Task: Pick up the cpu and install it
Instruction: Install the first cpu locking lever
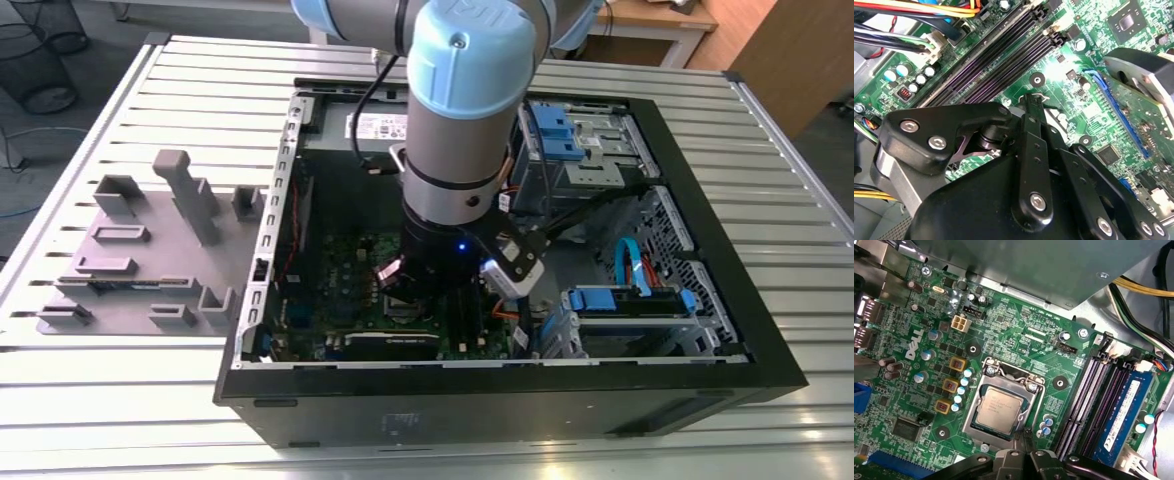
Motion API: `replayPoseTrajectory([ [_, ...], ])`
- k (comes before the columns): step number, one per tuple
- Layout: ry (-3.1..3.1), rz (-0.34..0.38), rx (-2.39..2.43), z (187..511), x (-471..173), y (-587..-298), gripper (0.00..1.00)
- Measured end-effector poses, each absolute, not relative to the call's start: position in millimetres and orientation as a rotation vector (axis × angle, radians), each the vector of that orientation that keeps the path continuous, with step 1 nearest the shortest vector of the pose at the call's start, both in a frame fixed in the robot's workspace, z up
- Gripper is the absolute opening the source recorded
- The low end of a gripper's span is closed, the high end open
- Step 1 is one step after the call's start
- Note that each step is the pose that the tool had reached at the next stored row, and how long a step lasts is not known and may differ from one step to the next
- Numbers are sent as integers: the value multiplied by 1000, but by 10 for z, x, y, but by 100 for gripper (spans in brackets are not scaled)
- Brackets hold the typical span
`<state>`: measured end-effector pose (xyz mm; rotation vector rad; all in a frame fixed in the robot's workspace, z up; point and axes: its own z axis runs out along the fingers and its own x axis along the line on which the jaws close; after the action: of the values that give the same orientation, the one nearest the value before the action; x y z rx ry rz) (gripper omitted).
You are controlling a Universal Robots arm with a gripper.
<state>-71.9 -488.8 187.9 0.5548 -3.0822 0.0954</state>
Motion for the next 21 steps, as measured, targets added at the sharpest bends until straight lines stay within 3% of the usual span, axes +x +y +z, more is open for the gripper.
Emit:
replayPoseTrajectory([
  [16, -3083, 95, 555, 1880, -689, -4888, 11],
  [21, -3083, 94, 555, 2021, -689, -4888, 11],
])
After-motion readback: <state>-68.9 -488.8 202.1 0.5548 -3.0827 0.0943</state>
